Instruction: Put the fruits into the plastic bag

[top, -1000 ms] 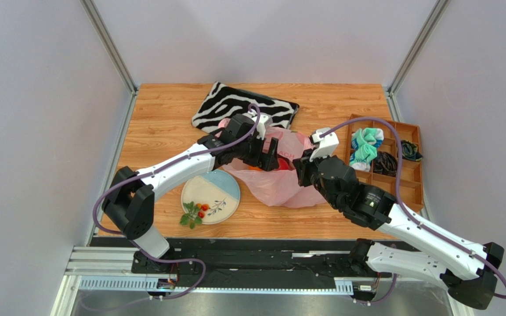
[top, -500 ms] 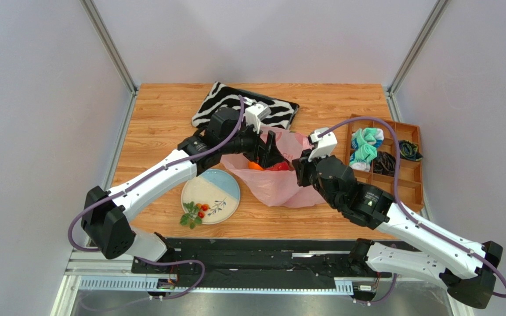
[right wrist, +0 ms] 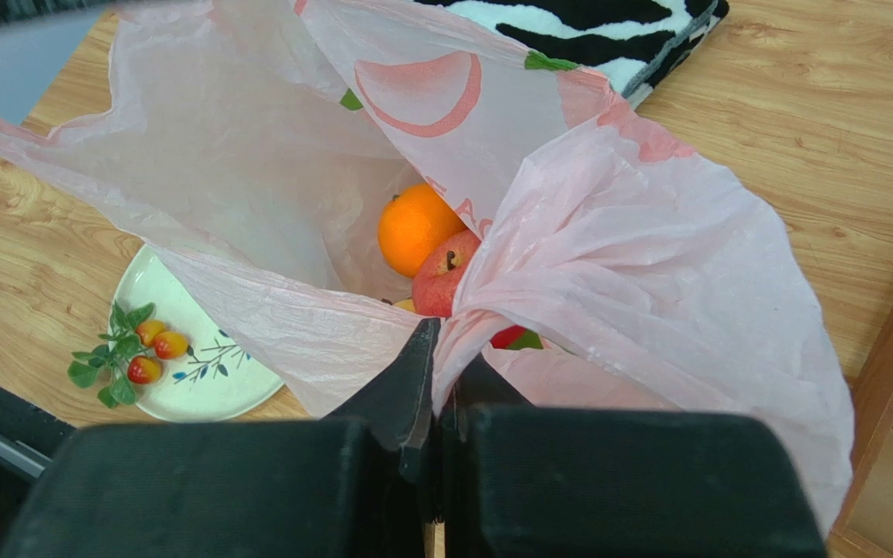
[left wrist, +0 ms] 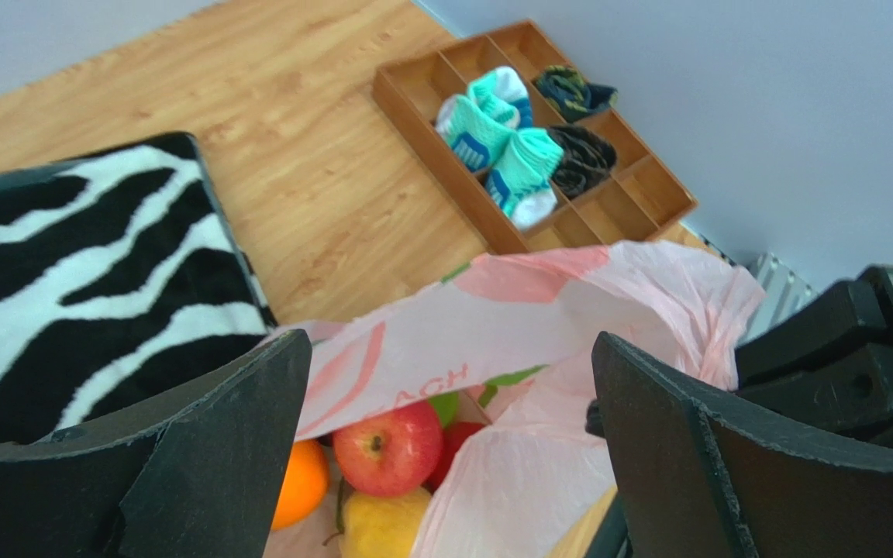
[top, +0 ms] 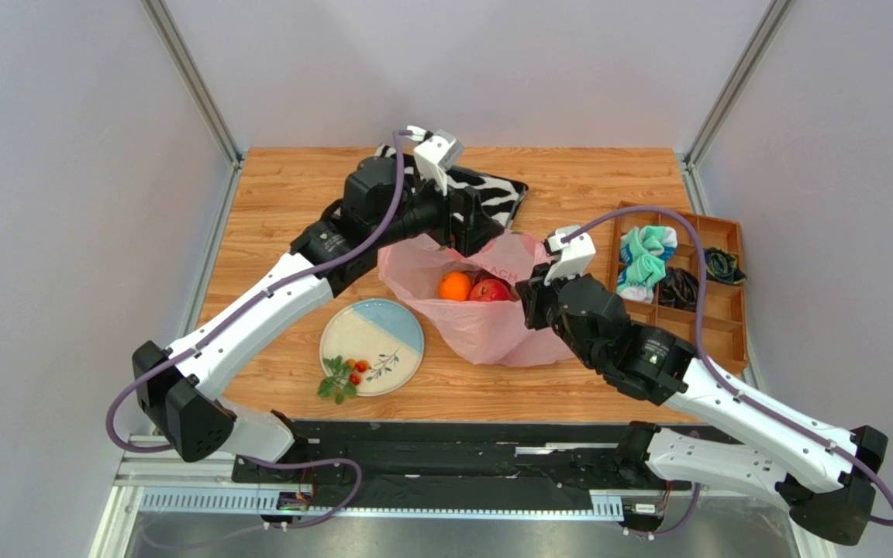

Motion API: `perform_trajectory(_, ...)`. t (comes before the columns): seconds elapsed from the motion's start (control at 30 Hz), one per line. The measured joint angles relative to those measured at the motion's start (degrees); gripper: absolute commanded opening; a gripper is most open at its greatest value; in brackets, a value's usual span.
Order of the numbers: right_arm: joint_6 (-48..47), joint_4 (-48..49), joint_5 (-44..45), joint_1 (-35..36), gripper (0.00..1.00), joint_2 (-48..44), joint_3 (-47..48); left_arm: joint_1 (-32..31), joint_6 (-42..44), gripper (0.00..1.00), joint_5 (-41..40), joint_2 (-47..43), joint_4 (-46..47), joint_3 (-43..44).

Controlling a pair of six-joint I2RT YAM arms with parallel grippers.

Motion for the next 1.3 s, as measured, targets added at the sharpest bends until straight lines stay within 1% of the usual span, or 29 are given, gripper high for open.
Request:
perform_trajectory(0.1, 0.00, -0.02, 0.00, 0.00, 0.00, -0.09, 0.00, 1.22, -0.02, 0.99, -3.04, -0.07, 0.00, 1.73)
perform_trajectory(0.23, 0.02, -0.07, 0.02, 0.00, 0.00, -0.52, 0.00, 3.85, 0.22, 0.99, -7.85, -1.68, 0.39, 1.27)
perform_trajectory(0.4, 0.02, -0.07, 0.20, 0.00, 0.00, -0.81, 0.00, 9.31, 0.13, 0.99, -12.61, -6.40, -0.20, 0.24)
perform_trajectory(0.5, 0.02, -0.07, 0.20, 0.00, 0.00, -0.81, 0.00, 13.29, -0.72, 0.99, -16.00, -10.14, -0.59, -1.92)
perform_trajectory(0.63, 0.02, -0.04, 0.31, 0.00, 0.00, -0.81, 0.00, 19.96, -3.67, 0.99, -19.04, -16.22, -2.10, -9.84)
perform_trajectory(0.77, 0.02, 0.00, 0.39, 0.00, 0.00, -0.81, 0.00, 27.36, -7.52, 0.99, -20.17, -21.44, -5.35, -20.26)
perform_trajectory(0.83, 0.02, 0.00, 0.37, 0.00, 0.00, -0.81, 0.00, 29.88, -9.11, 0.99, -21.07, -23.50, -7.13, -25.00)
perform_trajectory(0.97, 0.02, 0.00, 0.37, 0.00, 0.00, -0.81, 0.00, 31.26, -11.82, 0.99, -22.80, -26.53, -10.49, -31.28)
perform_trajectory(1.13, 0.04, 0.00, 0.37, 0.00, 0.00, -0.90, 0.00, 31.30, -16.68, 0.98, -22.88, -29.49, -10.60, -39.30)
perform_trajectory(1.3, 0.09, 0.00, 0.37, 0.00, 0.00, -1.38, -0.02, 31.30, -20.70, 0.98, -22.34, -29.83, -11.69, -47.25)
